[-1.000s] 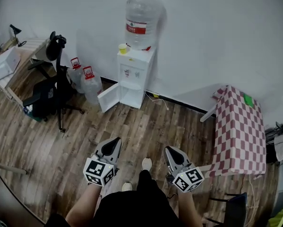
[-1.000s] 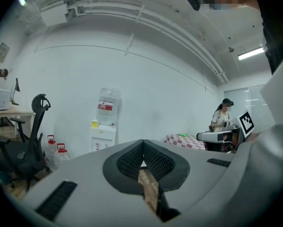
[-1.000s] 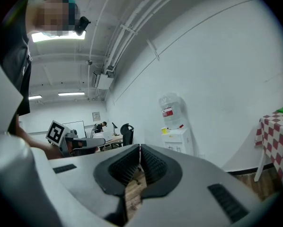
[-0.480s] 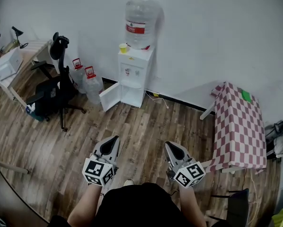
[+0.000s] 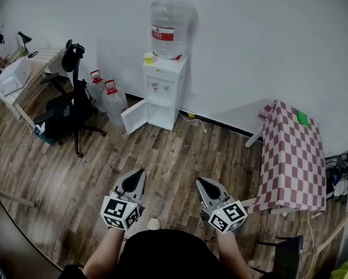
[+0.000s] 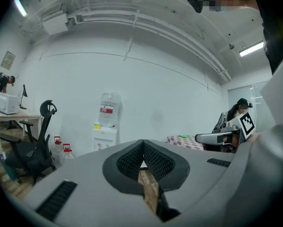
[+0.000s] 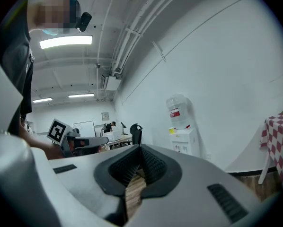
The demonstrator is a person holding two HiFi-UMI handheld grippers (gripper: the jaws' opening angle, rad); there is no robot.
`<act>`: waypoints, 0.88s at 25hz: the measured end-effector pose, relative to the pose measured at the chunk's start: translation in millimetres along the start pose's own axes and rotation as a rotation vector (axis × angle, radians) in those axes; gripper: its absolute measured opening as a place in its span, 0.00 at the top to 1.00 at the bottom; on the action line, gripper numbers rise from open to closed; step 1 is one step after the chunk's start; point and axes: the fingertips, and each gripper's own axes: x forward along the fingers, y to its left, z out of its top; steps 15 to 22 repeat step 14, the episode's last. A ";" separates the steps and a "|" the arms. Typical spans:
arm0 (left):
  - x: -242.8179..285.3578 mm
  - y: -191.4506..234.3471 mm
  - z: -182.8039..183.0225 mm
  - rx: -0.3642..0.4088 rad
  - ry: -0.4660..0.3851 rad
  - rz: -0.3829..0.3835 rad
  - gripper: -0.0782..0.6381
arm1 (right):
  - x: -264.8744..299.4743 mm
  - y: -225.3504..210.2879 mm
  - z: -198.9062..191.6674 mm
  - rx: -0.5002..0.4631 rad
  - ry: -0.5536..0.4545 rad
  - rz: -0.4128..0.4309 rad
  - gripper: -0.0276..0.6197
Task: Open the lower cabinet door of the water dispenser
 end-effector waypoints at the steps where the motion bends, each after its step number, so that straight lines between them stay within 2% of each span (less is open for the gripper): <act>1: -1.2 -5.2 -0.3 0.001 0.002 0.000 0.87 | -3.8 -0.4 0.1 -0.002 -0.001 0.005 0.92; 10: -18.6 -19.6 -8.5 -0.004 0.014 0.056 0.87 | -27.9 -0.6 0.7 -0.010 -0.007 0.025 0.92; 22: -20.0 -29.9 -8.6 -0.002 0.012 0.061 0.87 | -42.2 -6.2 -3.9 0.000 -0.001 0.012 0.92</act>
